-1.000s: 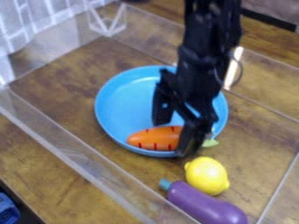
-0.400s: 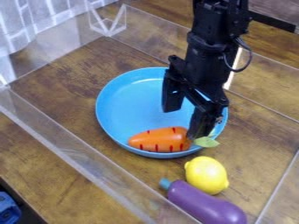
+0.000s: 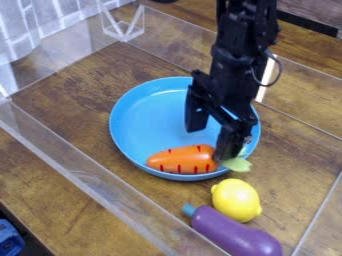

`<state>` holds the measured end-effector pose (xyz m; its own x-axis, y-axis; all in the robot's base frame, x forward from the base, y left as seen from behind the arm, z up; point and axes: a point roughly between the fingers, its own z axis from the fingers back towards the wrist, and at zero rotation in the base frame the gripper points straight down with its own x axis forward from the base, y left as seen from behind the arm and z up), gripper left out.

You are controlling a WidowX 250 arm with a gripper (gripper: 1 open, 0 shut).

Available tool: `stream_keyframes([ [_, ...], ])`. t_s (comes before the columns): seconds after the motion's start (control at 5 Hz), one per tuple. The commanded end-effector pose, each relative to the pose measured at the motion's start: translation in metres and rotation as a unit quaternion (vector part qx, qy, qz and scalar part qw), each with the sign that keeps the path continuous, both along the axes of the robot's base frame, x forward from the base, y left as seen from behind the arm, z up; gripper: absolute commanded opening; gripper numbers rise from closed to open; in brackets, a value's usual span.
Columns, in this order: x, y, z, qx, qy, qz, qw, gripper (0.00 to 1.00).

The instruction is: Remove the carrot from the blue tray and put it on the table

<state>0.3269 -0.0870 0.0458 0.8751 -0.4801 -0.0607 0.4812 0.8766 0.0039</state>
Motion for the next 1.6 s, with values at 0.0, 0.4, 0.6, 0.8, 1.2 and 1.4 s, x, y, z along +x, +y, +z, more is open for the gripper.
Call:
stream_keyframes([
  [0.0,0.017,0.008,0.013,-0.009,-0.032,0.014,0.9993,1.0],
  [0.4,0.03,0.012,0.007,-0.01,-0.035,0.02,0.9992,1.0],
  [0.6,0.039,0.013,0.004,-0.01,-0.036,0.024,0.999,1.0],
  [0.8,0.045,0.016,0.001,-0.012,-0.036,0.028,0.9989,1.0],
  [1.2,0.053,0.02,-0.004,-0.014,-0.034,0.042,0.9984,1.0],
  [1.4,0.056,0.022,-0.007,-0.015,-0.031,0.05,0.9981,1.0],
])
